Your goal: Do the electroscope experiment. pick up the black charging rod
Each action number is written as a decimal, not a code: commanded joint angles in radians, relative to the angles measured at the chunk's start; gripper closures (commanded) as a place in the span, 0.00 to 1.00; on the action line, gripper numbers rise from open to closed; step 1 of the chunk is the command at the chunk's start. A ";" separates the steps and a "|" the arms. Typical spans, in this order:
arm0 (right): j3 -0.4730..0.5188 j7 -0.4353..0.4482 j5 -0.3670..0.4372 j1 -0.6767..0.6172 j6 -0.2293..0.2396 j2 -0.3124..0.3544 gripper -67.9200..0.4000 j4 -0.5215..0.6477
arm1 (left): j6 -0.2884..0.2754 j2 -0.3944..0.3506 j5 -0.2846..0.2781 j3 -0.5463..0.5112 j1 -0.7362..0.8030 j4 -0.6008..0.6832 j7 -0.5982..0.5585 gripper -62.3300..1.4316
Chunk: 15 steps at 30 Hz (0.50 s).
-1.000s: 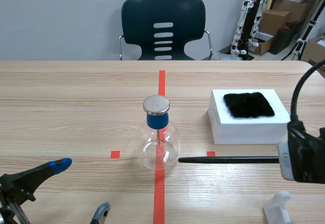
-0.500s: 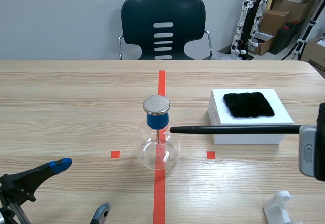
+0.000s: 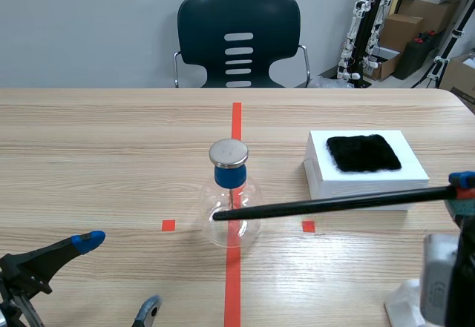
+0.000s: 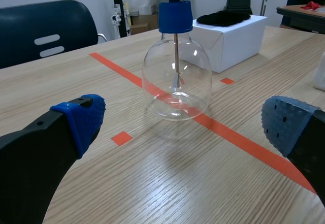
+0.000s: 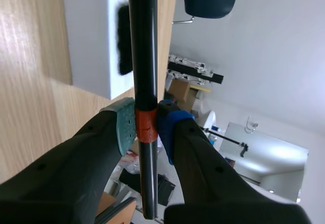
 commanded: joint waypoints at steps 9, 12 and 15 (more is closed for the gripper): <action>-0.003 0.021 -0.010 -0.035 -0.018 -0.043 0.97 0.010 | -0.002 0.000 -0.006 -0.002 0.000 0.009 -0.014 0.00; -0.003 0.020 -0.010 -0.035 -0.018 -0.043 0.97 0.010 | -0.002 0.000 -0.006 -0.002 0.000 0.009 -0.014 0.00; -0.003 0.020 -0.005 -0.035 -0.018 -0.043 0.97 0.010 | -0.002 0.000 -0.006 -0.002 0.000 0.009 -0.014 0.00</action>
